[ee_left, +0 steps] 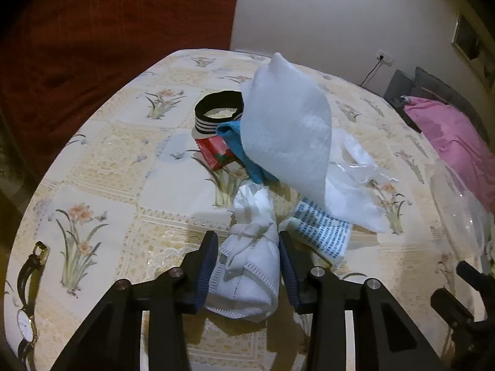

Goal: Organize soft objects
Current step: 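Move left gripper to the white knitted item and close on it, then grasp the white cloth with the right gripper while left gripper holds the knitted item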

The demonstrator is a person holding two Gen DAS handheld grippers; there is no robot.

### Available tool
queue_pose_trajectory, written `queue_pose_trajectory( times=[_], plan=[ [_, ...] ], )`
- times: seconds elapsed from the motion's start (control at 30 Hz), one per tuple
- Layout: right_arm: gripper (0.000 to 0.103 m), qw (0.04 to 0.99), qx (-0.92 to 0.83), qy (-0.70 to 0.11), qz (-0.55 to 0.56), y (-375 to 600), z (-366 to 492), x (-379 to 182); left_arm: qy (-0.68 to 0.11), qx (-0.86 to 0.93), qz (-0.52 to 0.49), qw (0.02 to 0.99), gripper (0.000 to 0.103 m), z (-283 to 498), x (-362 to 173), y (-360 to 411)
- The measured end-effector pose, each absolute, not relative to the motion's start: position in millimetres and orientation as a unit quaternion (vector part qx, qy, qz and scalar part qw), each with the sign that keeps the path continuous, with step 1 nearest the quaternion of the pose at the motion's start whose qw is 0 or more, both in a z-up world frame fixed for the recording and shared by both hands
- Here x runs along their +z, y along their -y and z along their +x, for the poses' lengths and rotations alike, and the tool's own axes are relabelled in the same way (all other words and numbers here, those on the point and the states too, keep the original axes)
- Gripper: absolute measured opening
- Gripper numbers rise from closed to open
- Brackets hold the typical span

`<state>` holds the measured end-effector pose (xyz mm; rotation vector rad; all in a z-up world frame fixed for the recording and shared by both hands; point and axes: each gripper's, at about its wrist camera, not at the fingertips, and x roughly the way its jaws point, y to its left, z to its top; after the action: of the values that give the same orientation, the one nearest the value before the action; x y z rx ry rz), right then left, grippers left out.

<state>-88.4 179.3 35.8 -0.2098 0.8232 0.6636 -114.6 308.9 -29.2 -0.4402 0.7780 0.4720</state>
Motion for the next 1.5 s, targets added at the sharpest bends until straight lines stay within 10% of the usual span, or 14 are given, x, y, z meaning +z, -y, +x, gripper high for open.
queue_pose_trajectory(
  times=[1.5],
  plan=[
    [0.103,0.818,0.43,-0.343,-0.168,-331.7,-81.5,47.6,-0.336,0.27,-0.225,0.874,0.038,-144.6,-22.1,-340.7]
  ],
)
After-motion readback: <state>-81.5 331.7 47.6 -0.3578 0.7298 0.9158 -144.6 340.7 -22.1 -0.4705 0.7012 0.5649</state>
